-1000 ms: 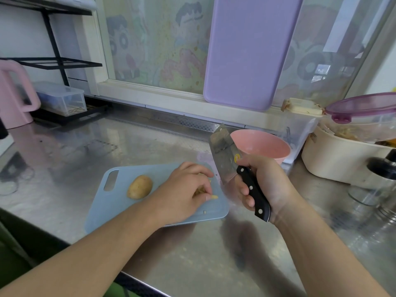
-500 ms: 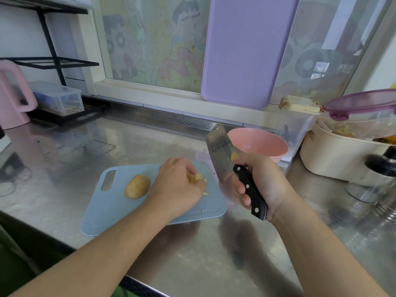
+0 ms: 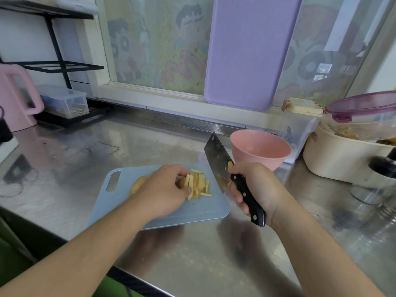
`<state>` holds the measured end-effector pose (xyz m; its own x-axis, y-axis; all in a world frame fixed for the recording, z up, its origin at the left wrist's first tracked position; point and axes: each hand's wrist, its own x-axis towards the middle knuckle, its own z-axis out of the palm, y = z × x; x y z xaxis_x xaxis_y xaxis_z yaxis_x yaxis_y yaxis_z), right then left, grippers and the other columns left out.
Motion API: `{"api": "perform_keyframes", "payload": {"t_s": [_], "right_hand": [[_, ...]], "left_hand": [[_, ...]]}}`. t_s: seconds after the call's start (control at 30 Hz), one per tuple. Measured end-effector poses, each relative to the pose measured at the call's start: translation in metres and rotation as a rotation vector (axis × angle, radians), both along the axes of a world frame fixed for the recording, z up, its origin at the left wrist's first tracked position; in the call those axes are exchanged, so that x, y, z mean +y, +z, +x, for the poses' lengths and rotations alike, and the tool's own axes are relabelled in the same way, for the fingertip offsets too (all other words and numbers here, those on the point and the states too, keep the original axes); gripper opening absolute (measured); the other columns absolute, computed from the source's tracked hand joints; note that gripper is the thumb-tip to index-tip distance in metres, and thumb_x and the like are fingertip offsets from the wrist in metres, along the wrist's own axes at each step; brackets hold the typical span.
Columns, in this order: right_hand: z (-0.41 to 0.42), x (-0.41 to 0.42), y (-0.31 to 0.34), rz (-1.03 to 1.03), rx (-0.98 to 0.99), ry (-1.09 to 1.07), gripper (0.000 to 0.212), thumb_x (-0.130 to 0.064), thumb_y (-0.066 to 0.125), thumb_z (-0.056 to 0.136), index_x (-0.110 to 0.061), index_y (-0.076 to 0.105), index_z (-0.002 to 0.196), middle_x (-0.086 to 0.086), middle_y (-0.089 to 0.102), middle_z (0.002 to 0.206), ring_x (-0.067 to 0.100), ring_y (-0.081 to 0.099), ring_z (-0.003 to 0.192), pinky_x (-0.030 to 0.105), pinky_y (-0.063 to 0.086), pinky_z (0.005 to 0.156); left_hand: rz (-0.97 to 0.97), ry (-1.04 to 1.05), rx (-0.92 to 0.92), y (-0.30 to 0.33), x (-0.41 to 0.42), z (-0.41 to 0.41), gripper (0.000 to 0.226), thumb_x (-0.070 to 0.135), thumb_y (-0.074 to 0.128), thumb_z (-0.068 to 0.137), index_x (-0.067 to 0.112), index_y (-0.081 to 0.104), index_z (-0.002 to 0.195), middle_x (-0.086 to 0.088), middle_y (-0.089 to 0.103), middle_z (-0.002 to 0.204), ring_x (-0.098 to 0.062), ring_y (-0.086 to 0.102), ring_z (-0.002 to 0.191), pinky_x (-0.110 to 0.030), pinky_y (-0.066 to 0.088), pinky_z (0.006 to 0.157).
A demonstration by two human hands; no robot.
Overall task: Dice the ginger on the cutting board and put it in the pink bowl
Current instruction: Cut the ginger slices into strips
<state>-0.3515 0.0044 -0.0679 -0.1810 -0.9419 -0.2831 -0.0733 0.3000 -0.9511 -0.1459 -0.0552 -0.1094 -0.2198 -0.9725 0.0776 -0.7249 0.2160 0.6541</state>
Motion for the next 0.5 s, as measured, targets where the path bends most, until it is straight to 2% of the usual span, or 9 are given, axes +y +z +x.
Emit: {"api": "perform_keyframes", "payload": {"t_s": [0.07,0.13,0.23,0.37,0.5], "right_hand": [[-0.0002,-0.0004,-0.0007,0.006,-0.001,-0.004,0.036,-0.027,0.059,0.092,-0.007,0.053,0.063,0.013,0.046,0.051,0.025,0.037,0.034,0.022,0.029,0.035],[0.0004,-0.0005,-0.0008,0.006,-0.003,-0.001,0.029,-0.027,0.059,0.092,-0.005,0.057,0.073,0.014,0.047,0.052,0.025,0.037,0.035,0.023,0.030,0.036],[0.0002,-0.0009,-0.0012,-0.007,0.001,-0.011,0.025,-0.028,0.061,0.090,-0.005,0.060,0.080,0.015,0.049,0.054,0.025,0.038,0.035,0.023,0.031,0.037],[0.0012,0.0012,0.0011,0.001,-0.001,0.021,0.027,-0.025,0.057,0.096,-0.005,0.057,0.079,0.013,0.047,0.051,0.024,0.037,0.035,0.021,0.030,0.036],[0.0025,0.0016,0.0020,-0.001,0.003,0.034,0.026,-0.025,0.055,0.097,-0.003,0.057,0.083,0.012,0.047,0.051,0.024,0.037,0.035,0.021,0.030,0.036]], "left_hand": [[-0.020,0.038,0.003,-0.0004,0.0002,-0.0023,0.024,0.030,0.072,0.092,0.036,0.066,0.114,0.016,0.065,0.111,-0.007,0.064,0.101,-0.032,0.054,0.092],[-0.046,0.087,0.012,-0.0020,-0.0002,-0.0050,0.025,0.029,0.069,0.090,0.037,0.063,0.113,0.014,0.065,0.113,-0.009,0.064,0.100,-0.035,0.054,0.090],[-0.089,0.145,-0.028,-0.0048,-0.0023,-0.0076,0.028,0.027,0.062,0.094,0.034,0.060,0.121,0.010,0.062,0.121,-0.013,0.061,0.104,-0.032,0.050,0.086],[-0.100,0.218,-0.082,-0.0044,-0.0062,-0.0059,0.027,0.024,0.053,0.101,0.025,0.061,0.126,0.003,0.059,0.131,-0.019,0.058,0.116,-0.031,0.045,0.090],[-0.099,0.213,-0.084,-0.0031,-0.0066,-0.0039,0.028,0.037,0.055,0.100,0.028,0.062,0.126,0.004,0.055,0.132,-0.020,0.054,0.121,-0.034,0.044,0.093]]}}
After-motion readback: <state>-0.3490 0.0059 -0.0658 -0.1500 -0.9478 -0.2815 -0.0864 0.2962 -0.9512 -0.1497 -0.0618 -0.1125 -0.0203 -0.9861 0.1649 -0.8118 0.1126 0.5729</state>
